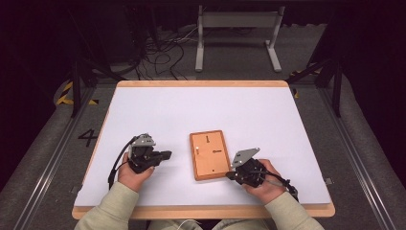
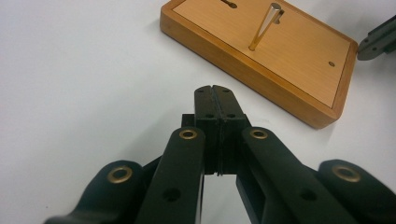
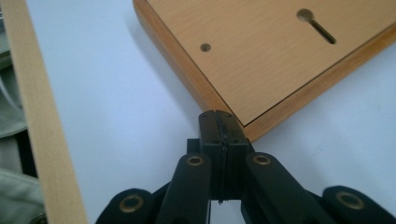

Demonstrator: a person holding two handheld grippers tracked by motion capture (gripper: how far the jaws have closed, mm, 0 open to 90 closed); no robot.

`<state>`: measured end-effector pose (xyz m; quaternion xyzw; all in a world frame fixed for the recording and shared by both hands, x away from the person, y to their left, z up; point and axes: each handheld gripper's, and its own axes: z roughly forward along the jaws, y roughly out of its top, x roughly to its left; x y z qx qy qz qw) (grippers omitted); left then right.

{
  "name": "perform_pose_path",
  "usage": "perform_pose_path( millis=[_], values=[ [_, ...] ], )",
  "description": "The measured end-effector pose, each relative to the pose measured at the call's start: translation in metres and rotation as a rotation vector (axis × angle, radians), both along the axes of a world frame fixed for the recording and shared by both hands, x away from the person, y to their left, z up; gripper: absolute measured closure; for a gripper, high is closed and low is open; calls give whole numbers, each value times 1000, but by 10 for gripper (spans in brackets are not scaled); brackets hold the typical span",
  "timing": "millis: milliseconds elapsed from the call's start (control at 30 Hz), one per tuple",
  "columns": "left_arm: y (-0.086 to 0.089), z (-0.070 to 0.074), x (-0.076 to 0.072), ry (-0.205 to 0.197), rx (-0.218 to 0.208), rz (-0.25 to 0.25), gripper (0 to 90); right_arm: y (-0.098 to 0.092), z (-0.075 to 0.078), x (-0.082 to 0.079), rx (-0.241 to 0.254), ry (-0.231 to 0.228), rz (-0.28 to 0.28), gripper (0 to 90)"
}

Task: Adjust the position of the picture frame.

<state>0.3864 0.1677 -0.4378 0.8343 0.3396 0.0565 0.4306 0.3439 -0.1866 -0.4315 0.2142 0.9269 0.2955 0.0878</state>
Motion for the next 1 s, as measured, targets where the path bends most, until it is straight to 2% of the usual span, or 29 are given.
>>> perform_pose_path(
  millis=[167,300,533,667,767,867,900,1000],
  values=[
    [3,2,6,-13,-1,39,898,-2,-1,6,0,-37,-61,900],
    [5,7,14,-21,-8,69,899,-2,0,4,-2,-49,-65,900],
    [-6,15,36,-13,0,89,900,-3,14,-3,75,-51,-72,900],
    [-10,17,41,-16,-2,95,900,-1,18,-5,101,-45,-86,900],
    [-11,18,41,-28,-3,92,900,8,20,-5,119,-41,-80,900],
    [-10,20,41,-38,-17,99,899,28,21,-1,127,-25,-63,900],
    [-10,20,41,-38,-17,99,899,28,21,-1,127,-25,-63,900],
    [-9,20,41,-34,-23,106,899,53,20,3,114,-24,-18,900]
  ],
)
